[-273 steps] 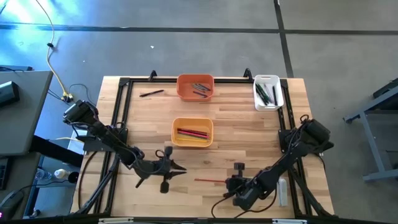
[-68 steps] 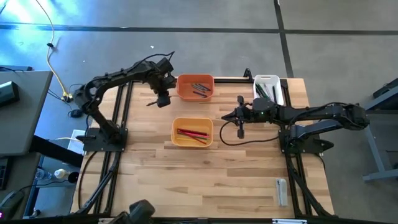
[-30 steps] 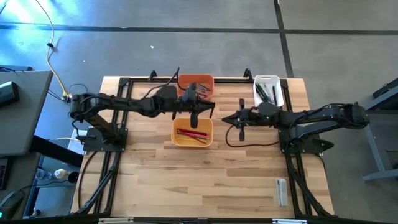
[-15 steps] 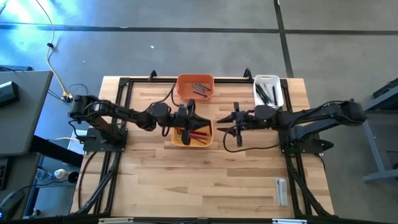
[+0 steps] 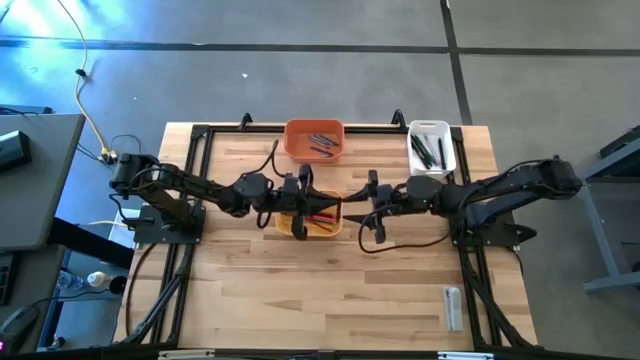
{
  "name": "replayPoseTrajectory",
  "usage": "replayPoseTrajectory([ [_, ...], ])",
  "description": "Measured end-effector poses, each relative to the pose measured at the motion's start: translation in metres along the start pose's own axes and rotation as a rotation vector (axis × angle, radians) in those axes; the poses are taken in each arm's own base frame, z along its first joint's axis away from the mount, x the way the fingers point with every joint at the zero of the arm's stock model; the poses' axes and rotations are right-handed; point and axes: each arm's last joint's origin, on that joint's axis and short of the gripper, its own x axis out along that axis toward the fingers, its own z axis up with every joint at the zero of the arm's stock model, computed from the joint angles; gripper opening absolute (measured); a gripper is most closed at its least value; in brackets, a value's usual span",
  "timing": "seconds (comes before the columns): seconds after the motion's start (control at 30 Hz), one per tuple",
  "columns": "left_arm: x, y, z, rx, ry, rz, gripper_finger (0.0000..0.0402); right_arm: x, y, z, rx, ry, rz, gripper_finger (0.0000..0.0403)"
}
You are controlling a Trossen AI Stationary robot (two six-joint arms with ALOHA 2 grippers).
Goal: Sort crayons/erasers/pens/pencils in bins
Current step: Put the black pen into the white bin
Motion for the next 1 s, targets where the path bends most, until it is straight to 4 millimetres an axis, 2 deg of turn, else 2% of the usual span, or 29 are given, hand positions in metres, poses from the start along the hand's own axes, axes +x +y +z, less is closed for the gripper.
replayPoseTrajectory([
  [0.17, 0.000, -0.005, 0.000, -0.021, -0.009, 0.017, 0.0004, 0.009, -0.002, -0.007, 0.000, 0.003, -0.048, 0.0200],
  [0.4, 0.000, -0.006, 0.000, -0.014, -0.016, 0.032, 0.0003, 0.018, -0.002, -0.010, -0.011, -0.070, -0.015, 0.0193],
  [0.5, 0.000, -0.006, 0.000, -0.013, -0.015, 0.023, 0.0002, 0.018, -0.001, -0.012, -0.041, -0.049, 0.011, 0.0144],
  [0.63, 0.000, -0.010, -0.001, 0.017, -0.002, 0.007, 0.0001, 0.013, -0.001, -0.010, -0.053, -0.008, 0.013, 0.0035],
  [0.7, 0.000, -0.012, -0.003, 0.033, 0.012, -0.002, 0.0001, 0.007, -0.001, -0.008, -0.052, 0.032, 0.003, 0.0010],
  [0.87, -0.001, -0.016, -0.007, 0.071, 0.067, -0.011, 0.0001, -0.018, -0.003, -0.019, -0.050, 0.322, -0.053, 0.0044],
  [1.0, -0.002, -0.017, -0.011, 0.088, 0.108, -0.011, 0.0000, -0.032, -0.017, -0.034, -0.046, 0.537, -0.154, 0.0050],
])
